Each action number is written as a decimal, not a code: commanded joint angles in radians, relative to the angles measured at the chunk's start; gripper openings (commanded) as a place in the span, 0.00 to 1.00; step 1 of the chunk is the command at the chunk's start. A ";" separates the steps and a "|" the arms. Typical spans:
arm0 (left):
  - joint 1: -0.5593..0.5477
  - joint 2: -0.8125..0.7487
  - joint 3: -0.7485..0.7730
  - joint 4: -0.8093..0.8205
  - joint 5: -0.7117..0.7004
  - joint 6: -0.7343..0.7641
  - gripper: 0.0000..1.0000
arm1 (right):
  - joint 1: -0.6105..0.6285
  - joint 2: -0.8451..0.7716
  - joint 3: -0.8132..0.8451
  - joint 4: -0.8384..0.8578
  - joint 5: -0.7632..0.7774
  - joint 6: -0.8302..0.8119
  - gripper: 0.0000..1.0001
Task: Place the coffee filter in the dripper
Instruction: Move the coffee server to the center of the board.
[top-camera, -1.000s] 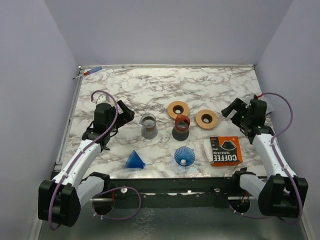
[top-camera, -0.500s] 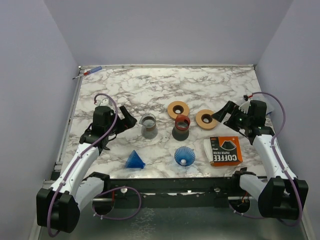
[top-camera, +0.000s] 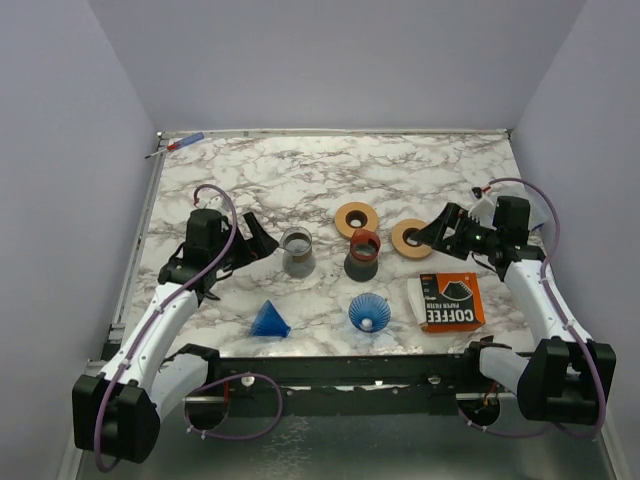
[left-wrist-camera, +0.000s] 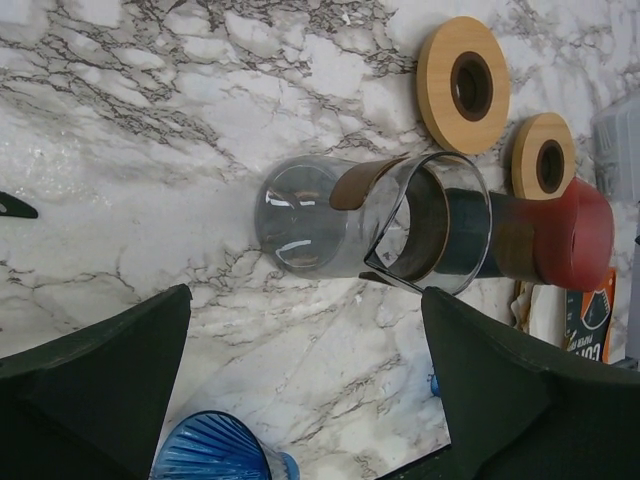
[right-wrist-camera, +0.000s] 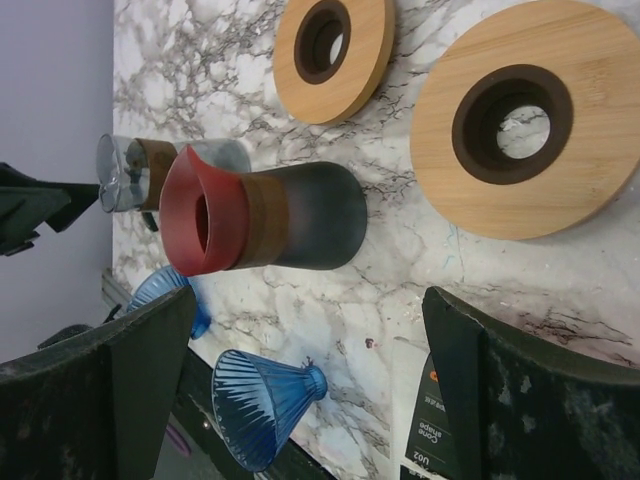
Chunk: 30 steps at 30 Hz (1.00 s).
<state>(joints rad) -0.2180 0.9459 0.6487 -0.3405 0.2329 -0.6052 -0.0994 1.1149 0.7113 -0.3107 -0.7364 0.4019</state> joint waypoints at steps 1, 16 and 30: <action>0.003 0.006 0.050 0.010 0.032 0.006 0.99 | -0.002 0.013 0.024 -0.018 -0.079 -0.032 1.00; -0.067 0.190 0.101 0.086 -0.005 -0.025 0.99 | -0.001 0.082 0.018 -0.008 -0.053 -0.015 1.00; -0.242 0.403 0.288 -0.055 -0.360 0.097 0.99 | -0.001 0.127 0.029 -0.034 0.006 -0.041 1.00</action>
<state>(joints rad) -0.4198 1.2938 0.8631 -0.3023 0.0307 -0.5793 -0.0994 1.2350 0.7155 -0.3168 -0.7647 0.3828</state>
